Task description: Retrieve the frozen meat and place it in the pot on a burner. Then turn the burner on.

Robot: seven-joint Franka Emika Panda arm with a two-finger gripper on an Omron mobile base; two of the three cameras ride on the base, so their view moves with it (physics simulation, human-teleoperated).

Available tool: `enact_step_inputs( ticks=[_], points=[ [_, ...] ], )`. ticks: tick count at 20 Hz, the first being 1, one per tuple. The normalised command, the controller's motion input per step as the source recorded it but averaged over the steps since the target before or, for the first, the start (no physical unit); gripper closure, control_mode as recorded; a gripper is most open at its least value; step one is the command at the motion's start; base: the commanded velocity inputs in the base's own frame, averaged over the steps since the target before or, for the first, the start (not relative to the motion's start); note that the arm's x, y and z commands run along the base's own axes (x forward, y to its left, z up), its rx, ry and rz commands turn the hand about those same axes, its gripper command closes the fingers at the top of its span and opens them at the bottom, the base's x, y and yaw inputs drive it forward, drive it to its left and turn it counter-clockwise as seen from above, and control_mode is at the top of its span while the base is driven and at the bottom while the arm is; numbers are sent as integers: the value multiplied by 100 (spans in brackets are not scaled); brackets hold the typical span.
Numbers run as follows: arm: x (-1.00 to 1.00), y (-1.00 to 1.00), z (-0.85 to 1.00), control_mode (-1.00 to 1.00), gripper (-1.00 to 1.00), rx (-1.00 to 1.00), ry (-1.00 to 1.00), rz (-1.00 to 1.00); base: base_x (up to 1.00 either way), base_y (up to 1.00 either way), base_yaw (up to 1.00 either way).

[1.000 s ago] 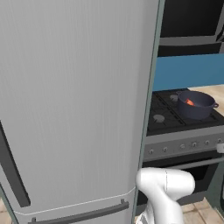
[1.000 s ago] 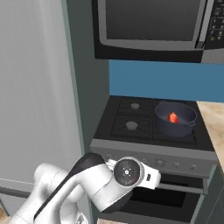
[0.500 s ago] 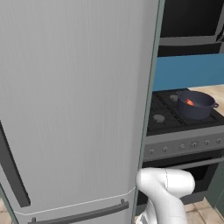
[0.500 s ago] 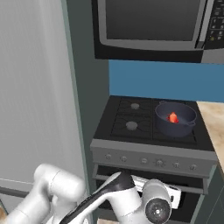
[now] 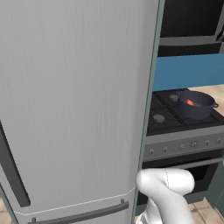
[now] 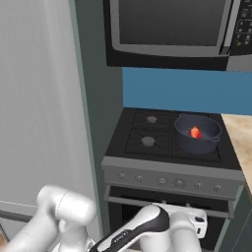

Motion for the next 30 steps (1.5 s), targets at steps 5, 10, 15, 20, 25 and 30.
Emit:
enact_step_inputs(
  ticks=[5,10,15,20,25,30],
  points=[
    [3,-35,-13,-100,-100,0,-16,0,0,0,0],
    [22,-24,-18,-100,-100,0,-1,-5,0,0,0],
    [39,-13,-31,-100,-100,0,0,-22,0,0,0],
    [9,-4,-13,-100,-100,0,-2,-15,0,0,0],
    [0,0,0,-100,-100,0,-1,0,0,0,0],
    [5,-3,-7,-100,-100,0,-5,0,0,0,0]
  ],
)
